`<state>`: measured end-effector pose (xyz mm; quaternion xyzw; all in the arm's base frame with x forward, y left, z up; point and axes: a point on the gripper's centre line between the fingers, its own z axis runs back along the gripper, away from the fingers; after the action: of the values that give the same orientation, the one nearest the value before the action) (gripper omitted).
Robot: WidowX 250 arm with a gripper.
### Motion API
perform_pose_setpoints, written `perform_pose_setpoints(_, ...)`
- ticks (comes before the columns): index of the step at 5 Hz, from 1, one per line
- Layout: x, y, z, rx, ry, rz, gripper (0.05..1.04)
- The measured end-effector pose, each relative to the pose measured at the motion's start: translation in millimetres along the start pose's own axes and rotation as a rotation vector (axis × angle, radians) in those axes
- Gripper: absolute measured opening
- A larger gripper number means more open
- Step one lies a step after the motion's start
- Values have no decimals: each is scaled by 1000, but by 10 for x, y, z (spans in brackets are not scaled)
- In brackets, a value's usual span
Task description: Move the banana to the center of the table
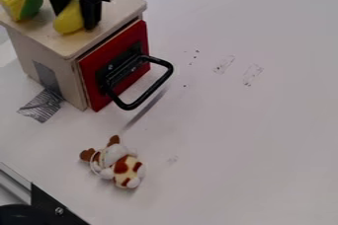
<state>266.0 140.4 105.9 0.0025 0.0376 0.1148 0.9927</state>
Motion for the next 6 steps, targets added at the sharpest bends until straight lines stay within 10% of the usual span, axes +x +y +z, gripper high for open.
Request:
perform_pose_setpoints(3,638,-1056,85,9,-25,-101,552)
perform_pose_setpoints(6,1224,-1652,-765,-1,0,-217,552)
